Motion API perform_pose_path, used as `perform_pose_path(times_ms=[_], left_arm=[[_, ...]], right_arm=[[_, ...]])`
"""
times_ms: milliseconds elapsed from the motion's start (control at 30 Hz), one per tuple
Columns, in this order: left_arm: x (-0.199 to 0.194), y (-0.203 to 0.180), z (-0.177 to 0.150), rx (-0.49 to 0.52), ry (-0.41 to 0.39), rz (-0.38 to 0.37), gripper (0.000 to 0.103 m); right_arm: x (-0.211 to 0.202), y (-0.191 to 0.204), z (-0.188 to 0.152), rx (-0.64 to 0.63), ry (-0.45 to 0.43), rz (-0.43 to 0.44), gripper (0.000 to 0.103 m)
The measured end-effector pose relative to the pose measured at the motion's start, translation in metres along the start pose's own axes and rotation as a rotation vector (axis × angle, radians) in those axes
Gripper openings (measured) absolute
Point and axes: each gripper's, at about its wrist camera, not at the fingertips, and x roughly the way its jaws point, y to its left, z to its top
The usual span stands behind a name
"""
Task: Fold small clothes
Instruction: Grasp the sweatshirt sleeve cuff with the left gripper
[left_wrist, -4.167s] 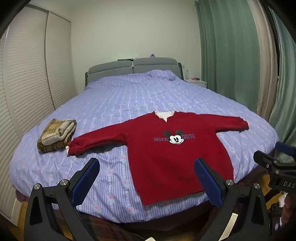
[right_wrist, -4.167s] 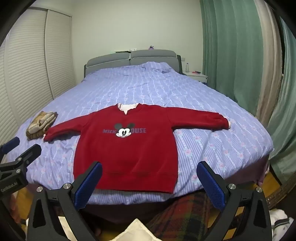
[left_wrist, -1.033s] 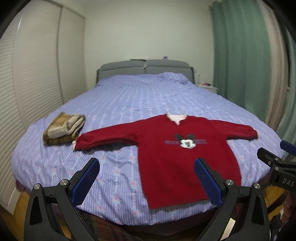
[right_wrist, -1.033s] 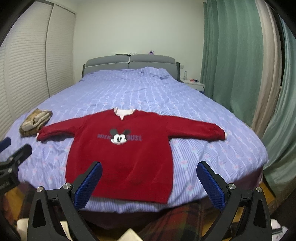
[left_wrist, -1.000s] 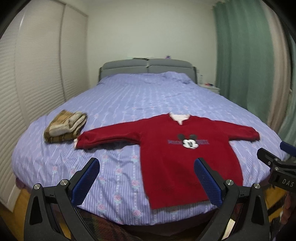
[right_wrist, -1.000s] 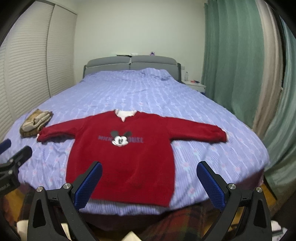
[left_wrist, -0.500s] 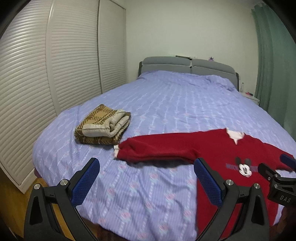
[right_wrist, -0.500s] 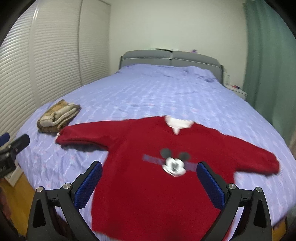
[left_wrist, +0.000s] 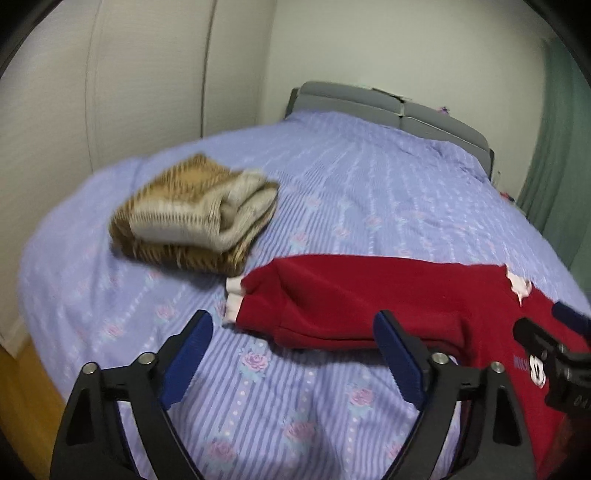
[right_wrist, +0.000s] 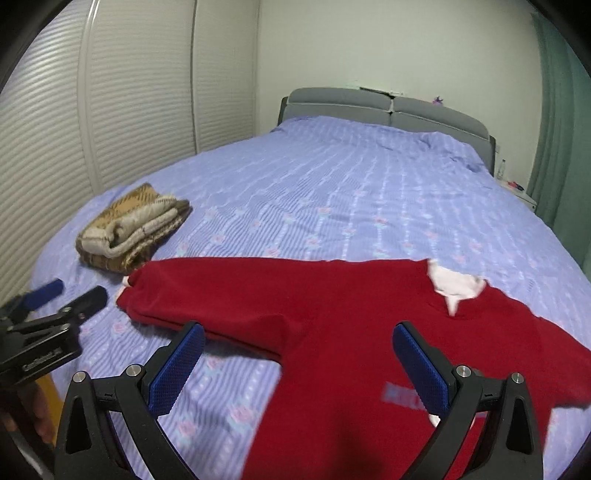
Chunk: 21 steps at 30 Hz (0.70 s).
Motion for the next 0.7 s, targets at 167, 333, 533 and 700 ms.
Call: perform_pose_path(times_ms=[167,333,533,700], left_arm=[[0.034,0.015,-0.003,-0.091,0.075,-0.059,0.077],[0.064,0.033,-0.01,-0.242,0.137,-0.141,0.069],[0.091,0.049,-0.018,-0.389,0.166,-0.202,0.067],[0.102,0.039,-0.012,-0.377,0.152,-0.179,0.052]], right_arm=[[0.032,0.014,0.0,-0.009,0.041,0.006,0.102],[0.055,0.016,-0.004,0.018,0.086,0.013,0.102],[0.068,0.013,-0.008,0.03,0.11,-0.004,0.102],[0.07,0.006,-0.01,0.057,0.114,-0.014,0.102]])
